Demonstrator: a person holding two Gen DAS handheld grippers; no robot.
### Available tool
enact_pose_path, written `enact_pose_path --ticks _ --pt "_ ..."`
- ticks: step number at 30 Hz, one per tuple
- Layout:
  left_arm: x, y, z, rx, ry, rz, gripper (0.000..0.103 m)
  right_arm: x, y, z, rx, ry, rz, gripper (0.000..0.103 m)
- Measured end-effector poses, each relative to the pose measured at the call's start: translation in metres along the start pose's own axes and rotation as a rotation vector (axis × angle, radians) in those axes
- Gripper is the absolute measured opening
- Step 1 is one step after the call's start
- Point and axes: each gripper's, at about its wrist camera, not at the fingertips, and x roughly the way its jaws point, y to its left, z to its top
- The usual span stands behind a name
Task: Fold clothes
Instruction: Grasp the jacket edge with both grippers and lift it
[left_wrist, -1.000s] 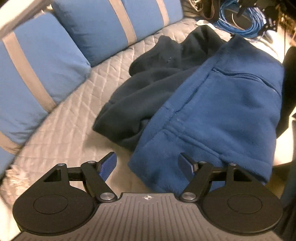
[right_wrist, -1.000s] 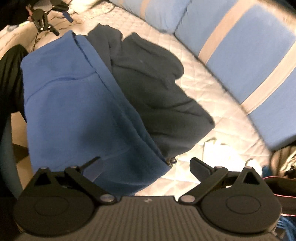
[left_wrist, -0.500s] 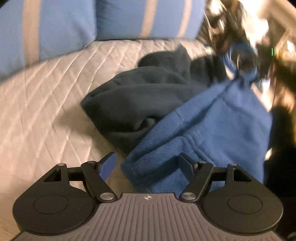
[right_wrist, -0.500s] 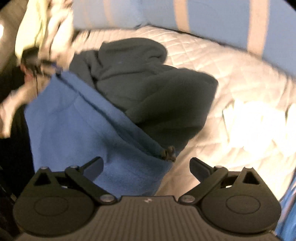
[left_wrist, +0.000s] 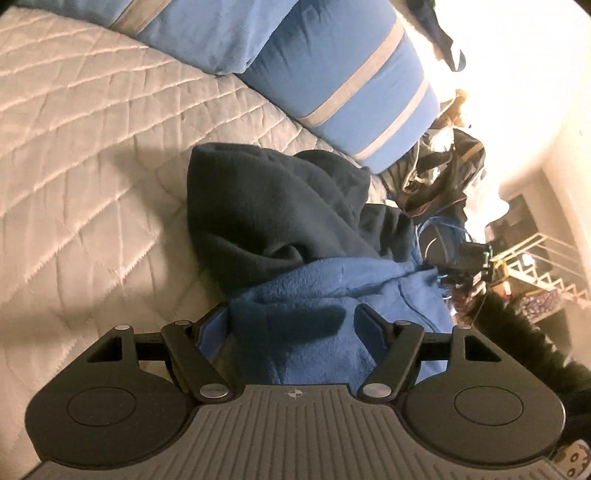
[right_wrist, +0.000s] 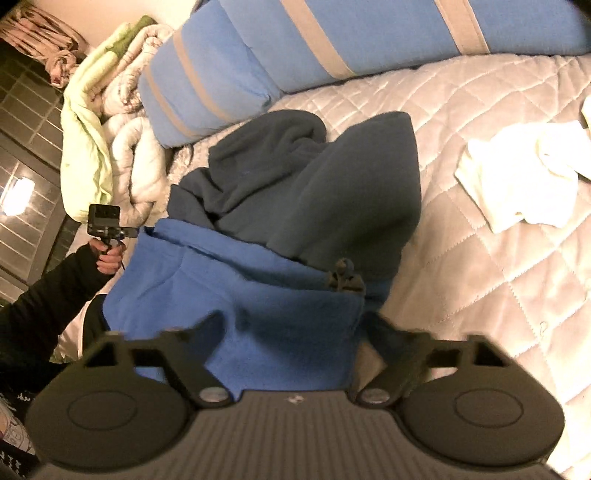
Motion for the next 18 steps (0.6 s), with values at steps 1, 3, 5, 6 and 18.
enact_pose_path --ticks 1,3,5,6,18 --pt "0.001 -0.002 -0.001 0.006 -0.006 0.013 0.066 -0.002 0.002 -0.001 -0.004 -0.01 -0.005 0.051" --pt "0.002 -0.007 -0.002 0.024 -0.017 0.039 0.044 -0.007 0.006 -0.002 -0.012 -0.029 -0.015 0.025" --pt "-0.001 -0.018 -0.003 0.06 -0.035 0.067 0.027 -0.012 0.012 -0.003 -0.028 -0.05 -0.026 0.021" --pt "-0.004 -0.022 -0.004 0.075 -0.048 0.07 0.023 -0.016 0.018 -0.003 -0.044 -0.064 -0.032 0.018" --pt "-0.051 -0.127 -0.008 0.398 -0.193 0.213 0.017 -0.054 0.073 0.011 -0.207 -0.21 -0.117 0.015"
